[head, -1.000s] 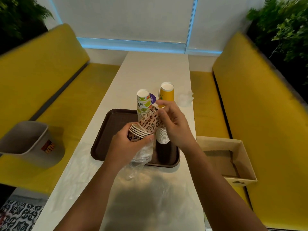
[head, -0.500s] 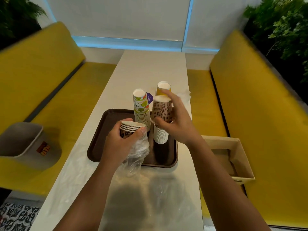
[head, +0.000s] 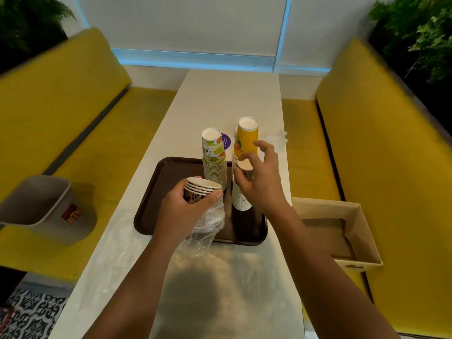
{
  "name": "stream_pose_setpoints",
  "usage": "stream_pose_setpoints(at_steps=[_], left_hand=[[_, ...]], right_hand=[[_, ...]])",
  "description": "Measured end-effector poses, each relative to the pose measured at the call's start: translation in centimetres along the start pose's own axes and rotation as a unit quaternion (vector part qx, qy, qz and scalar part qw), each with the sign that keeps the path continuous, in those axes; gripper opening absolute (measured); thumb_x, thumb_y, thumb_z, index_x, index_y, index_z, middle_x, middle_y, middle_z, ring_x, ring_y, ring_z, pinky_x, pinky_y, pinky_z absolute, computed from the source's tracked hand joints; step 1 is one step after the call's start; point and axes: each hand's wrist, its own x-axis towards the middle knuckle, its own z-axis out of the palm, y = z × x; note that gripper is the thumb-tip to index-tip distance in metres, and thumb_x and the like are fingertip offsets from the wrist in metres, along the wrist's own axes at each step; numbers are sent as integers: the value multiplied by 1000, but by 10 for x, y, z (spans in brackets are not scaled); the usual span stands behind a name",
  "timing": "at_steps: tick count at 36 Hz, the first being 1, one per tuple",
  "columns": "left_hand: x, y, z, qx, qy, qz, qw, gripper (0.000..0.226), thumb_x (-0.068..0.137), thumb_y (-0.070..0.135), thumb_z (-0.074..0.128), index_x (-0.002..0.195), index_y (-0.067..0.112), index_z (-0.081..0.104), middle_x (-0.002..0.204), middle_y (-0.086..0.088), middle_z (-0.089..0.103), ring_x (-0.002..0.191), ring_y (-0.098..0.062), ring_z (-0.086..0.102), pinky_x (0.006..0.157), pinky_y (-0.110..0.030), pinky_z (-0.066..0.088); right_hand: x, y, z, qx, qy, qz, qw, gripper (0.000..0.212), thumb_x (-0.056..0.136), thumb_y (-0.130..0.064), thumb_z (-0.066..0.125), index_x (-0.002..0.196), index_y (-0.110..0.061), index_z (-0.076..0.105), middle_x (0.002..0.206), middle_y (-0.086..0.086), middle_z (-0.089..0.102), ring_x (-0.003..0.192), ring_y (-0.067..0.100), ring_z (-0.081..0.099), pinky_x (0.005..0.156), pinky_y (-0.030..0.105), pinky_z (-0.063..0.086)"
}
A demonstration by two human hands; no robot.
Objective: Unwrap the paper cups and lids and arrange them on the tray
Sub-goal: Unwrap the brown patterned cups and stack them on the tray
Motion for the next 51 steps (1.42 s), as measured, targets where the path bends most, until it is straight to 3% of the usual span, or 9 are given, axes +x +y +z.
stream_pose_setpoints(at_steps=[9, 15, 20, 25, 31, 34, 38, 47, 51], left_hand=[[-6, 8, 3, 30, -30, 15, 999, 27, 83, 34, 82, 100, 43, 63, 92, 14, 73, 85, 11, 67, 61, -6, 49], [-13, 12, 4, 24, -37, 35, 998, 29, 83, 33, 84, 103, 38, 63, 87, 18, 72, 85, 10, 67, 62, -7, 49], [-16, 11, 3, 22, -27, 33, 999, 47, 76, 50, 87, 115, 33, 66, 100, 15, 75, 91, 5, 69, 66, -11, 53], [-16, 9, 2, -5, -2, 21, 1000, 45, 78, 47, 87, 115, 33, 67, 101, 18, 75, 93, 8, 68, 71, -15, 56], [-9, 6, -1, -53, 41, -9, 998, 53, 78, 48, 86, 124, 33, 66, 105, 14, 74, 92, 7, 69, 76, -19, 56], [-7, 6, -2, -62, 49, -12, 997, 51, 78, 49, 85, 124, 34, 66, 106, 13, 73, 93, 3, 70, 74, -19, 57], [-3, 4, -2, -66, 50, -18, 996, 56, 78, 53, 84, 127, 33, 65, 109, 12, 73, 98, -3, 71, 76, -21, 58], [6, -2, -6, -71, 50, -31, 996, 64, 74, 57, 83, 130, 32, 66, 112, 11, 73, 103, -6, 70, 81, -22, 57], [7, -4, -6, -63, 44, -33, 997, 67, 74, 57, 83, 133, 31, 65, 111, 13, 72, 103, -4, 68, 80, -20, 55]], right_hand=[[-16, -56, -23, 157, -177, -128, 963, 12, 97, -27, 74, 92, -17, 79, 139, -7, 55, 136, 12, 45, 114, 39, 39], [-21, -57, -28, 232, -162, -95, 955, 15, 98, -19, 74, 86, -11, 77, 135, -3, 57, 133, 10, 51, 111, 25, 42], [-19, -53, -26, 301, -71, -62, 949, 19, 104, -17, 63, 90, -5, 69, 145, 4, 53, 138, 22, 54, 106, 51, 54], [-12, -43, -46, 337, -66, -31, 939, 21, 107, -12, 57, 87, -11, 62, 148, 5, 53, 138, 13, 54, 98, 34, 57], [-17, -31, -51, 422, -122, 41, 897, 22, 98, -2, 68, 100, -5, 46, 150, 2, 52, 127, 27, 65, 94, 53, 62], [-18, -30, -55, 363, -184, 53, 912, 55, 91, -4, 79, 127, -24, 43, 144, -2, 51, 121, 24, 67, 91, 56, 62], [-13, -30, -56, 275, -295, 6, 915, 100, 88, -3, 81, 156, -46, 22, 142, -10, 49, 127, 12, 61, 99, 31, 58], [10, -21, -38, 125, 20, -47, 991, 58, 86, -13, 84, 136, -26, 57, 137, 2, 47, 122, -1, 49, 92, 15, 52], [13, -2, -16, 9, -15, 7, 1000, 53, 87, -17, 83, 131, -27, 55, 142, 1, 44, 122, 22, 57, 95, 39, 59]])
